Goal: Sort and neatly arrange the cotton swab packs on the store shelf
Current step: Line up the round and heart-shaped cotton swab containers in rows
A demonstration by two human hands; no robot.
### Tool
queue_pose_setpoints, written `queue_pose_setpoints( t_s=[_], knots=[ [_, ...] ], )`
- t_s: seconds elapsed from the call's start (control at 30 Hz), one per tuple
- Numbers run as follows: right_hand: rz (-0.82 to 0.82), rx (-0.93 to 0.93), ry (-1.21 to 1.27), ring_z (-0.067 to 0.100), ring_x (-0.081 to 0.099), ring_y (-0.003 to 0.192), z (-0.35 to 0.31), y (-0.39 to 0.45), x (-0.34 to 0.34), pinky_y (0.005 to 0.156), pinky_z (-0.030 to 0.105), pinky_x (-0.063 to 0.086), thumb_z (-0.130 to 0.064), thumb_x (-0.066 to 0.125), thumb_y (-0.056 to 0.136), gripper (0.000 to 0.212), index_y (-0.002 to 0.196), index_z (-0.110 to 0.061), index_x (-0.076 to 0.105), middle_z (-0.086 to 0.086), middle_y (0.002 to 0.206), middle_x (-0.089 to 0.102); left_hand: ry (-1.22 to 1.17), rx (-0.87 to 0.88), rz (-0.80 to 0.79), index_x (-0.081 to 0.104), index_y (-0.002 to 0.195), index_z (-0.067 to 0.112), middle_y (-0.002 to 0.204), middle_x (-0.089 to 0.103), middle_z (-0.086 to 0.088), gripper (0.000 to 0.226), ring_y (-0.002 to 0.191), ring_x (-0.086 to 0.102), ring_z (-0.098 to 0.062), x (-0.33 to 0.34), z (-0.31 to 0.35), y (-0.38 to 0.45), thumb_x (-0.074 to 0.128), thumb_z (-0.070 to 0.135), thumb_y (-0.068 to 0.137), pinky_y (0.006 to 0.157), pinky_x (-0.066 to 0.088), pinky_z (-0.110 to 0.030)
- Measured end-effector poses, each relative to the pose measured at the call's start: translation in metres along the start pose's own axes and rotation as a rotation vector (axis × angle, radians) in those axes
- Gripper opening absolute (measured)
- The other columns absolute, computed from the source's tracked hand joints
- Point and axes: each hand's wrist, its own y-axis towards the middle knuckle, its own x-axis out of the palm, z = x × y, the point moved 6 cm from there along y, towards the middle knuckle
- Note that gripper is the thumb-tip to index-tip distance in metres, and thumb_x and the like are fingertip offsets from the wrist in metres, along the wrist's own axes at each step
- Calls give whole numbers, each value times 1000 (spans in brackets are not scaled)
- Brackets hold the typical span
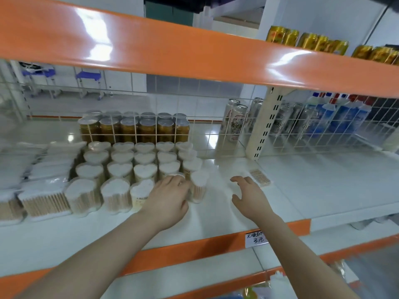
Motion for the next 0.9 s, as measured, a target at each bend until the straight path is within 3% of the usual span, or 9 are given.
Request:
queue_pose_setpoints(
  t_s=[0.07,0.17,0.3,0.5,0.7,0.83,0.9],
  knots=[
    [0,18,-4,23,48,115,14,4,-1,87,29,41,-14,54,88,49,135,-18,41,9,126,48,6,24,-4,68,93,14,87,65,-3,35,79,63,-25,5,12,7,55,19,61,65,52,-33],
    [1,53,-22,24,48,113,33,12,-4,87,29,40,-15,54,88,48,135,-17,42,10,127,47,-40,38,-27,66,102,12,97,63,-5,38,90,60,-26,14,25,20,50,17,68,76,47,-34],
    [-13,108,-63,25,45,119,57,23,-5,91,30,40,-17,54,88,50,136,-18,41,8,136,43,25,104,13,70,87,20,78,63,4,35,67,62,-16,22,40,36,57,23,54,57,51,-25],
    [-10,177,-147,28,40,122,84,34,-7,96,33,38,-22,53,87,53,138,-17,38,10,135,41,40,69,22,70,96,14,88,64,-2,34,78,63,-21,31,42,52,64,16,62,65,52,-29],
    [-59,272,-148,28,38,122,104,44,-2,97,34,36,-31,52,87,52,135,-13,37,11,132,41,76,82,-25,71,81,19,78,63,5,32,66,62,-13,35,41,55,62,23,50,56,48,-16],
    [-83,296,-146,30,38,121,108,47,2,97,36,37,-39,51,87,54,132,-12,39,12,129,43,69,74,-3,69,82,15,79,63,2,33,68,63,-16,37,34,55,71,18,49,58,49,-17],
    [-91,301,-148,30,39,120,108,48,3,97,37,38,-41,52,87,55,132,-12,38,12,128,44,60,49,0,68,78,15,77,63,1,29,66,63,-16,35,32,55,65,18,49,56,49,-17]
  ],
)
